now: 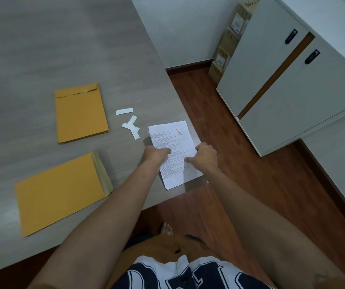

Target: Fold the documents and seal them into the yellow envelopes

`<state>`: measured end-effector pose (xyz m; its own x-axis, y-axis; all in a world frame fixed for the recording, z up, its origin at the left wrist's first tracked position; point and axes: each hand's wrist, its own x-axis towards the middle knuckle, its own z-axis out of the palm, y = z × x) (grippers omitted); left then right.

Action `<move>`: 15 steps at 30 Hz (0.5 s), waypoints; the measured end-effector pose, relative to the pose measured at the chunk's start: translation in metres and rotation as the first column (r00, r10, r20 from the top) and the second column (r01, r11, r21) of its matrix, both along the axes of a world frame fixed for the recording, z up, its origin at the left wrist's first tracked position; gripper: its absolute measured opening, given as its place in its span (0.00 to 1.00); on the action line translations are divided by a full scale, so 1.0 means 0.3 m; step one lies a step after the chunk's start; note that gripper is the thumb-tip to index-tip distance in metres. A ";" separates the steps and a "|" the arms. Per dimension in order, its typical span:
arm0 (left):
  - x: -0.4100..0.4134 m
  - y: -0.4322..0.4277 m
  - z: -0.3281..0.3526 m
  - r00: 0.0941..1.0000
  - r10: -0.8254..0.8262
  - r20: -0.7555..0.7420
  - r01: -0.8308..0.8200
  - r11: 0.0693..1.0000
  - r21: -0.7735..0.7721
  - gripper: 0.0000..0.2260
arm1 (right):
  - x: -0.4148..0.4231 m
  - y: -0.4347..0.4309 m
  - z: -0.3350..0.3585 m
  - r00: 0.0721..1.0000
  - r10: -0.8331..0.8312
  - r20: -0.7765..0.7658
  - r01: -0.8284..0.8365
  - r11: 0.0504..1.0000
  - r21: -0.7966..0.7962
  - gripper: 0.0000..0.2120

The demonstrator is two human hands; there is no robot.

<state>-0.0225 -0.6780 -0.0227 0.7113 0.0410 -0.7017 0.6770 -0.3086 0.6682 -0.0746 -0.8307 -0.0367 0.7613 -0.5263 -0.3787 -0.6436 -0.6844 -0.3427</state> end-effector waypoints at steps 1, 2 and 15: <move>-0.002 -0.011 -0.001 1.000 -0.014 0.008 0.014 0.998 0.068 0.10 | -0.001 0.001 0.001 1.000 0.002 -0.001 -0.002 1.000 -0.006 0.30; -0.005 -0.022 0.001 0.999 -0.043 0.031 0.037 0.983 0.179 0.12 | -0.002 0.001 -0.002 1.000 0.007 -0.001 -0.007 1.000 -0.010 0.30; -0.011 -0.023 0.040 0.989 0.072 0.125 -0.089 0.987 0.135 0.23 | 0.000 -0.003 -0.015 1.000 0.028 0.000 -0.028 0.999 -0.017 0.31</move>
<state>-0.0259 -0.6848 -0.0107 0.7799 0.1937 -0.5951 0.6214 -0.3523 0.6998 -0.0747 -0.8315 -0.0412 0.7761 -0.5109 -0.3696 -0.6238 -0.7078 -0.3315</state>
